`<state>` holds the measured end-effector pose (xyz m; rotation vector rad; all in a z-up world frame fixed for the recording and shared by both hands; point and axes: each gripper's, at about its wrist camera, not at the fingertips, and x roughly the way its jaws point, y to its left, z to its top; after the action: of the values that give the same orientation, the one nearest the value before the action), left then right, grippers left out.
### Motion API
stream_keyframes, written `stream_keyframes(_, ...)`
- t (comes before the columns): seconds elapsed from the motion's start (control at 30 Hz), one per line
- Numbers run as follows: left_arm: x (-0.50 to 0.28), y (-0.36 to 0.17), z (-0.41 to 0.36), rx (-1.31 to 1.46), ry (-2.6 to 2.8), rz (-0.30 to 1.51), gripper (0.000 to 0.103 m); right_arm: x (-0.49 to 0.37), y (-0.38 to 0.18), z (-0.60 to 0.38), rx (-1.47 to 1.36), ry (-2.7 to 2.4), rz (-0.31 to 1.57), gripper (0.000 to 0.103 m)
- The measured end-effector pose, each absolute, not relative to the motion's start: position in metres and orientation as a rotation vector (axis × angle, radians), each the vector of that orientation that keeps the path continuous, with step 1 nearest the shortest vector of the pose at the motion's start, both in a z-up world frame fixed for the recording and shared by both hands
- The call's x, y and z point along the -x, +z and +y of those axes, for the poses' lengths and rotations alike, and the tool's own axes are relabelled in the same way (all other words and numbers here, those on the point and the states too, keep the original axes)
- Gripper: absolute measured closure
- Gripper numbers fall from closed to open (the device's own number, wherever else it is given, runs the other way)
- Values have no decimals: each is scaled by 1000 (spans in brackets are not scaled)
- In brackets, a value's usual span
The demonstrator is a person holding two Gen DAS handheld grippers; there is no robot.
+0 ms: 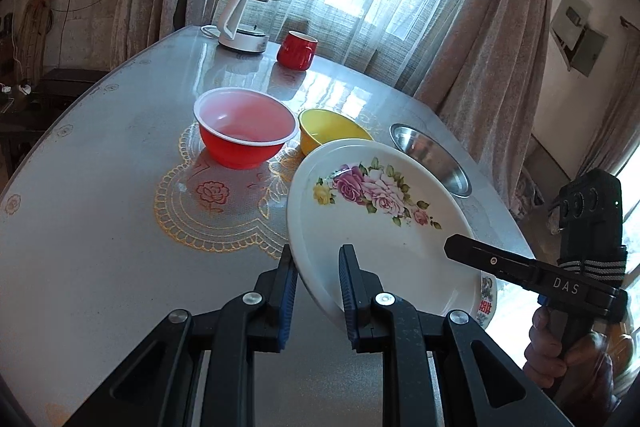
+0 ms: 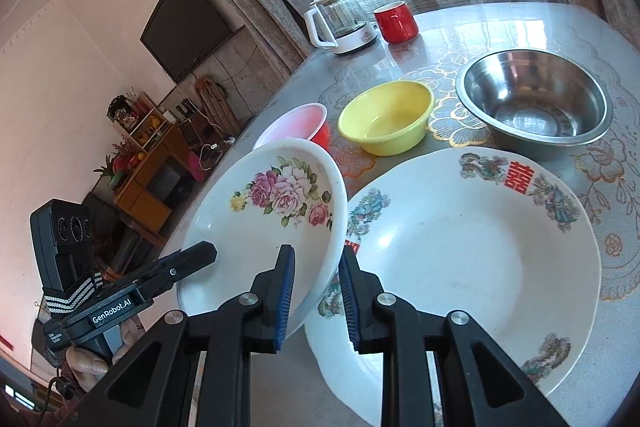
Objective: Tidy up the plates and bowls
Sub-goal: 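Carry the rose plate over the large plate and lower it on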
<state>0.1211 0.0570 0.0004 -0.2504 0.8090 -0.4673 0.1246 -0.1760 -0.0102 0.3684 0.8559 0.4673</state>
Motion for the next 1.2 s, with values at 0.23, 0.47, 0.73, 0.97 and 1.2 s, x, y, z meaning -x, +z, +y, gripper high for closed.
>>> stream_keyframes(0.23, -127, -4, 11, 201, -541, 842, 83, -110, -14, -217, -401, 380, 851, 79)
stream_keyframes(0.47, -135, -11, -33, 144, -614, 879, 83, -98, -16, -255, -421, 269, 852, 79)
stream_keyframes(0.73, -142, -22, -54, 114, -631, 924, 83, -99, -24, -273, -413, 177, 873, 79)
stream_keyframes(0.97, -148, -26, -50, 125, -626, 935, 83, -104, -25, -269, -381, 163, 887, 79)
stream_keyframes(1.2, -149, -29, -52, 112, -624, 942, 81, -108, -31, -267, -373, 139, 908, 79)
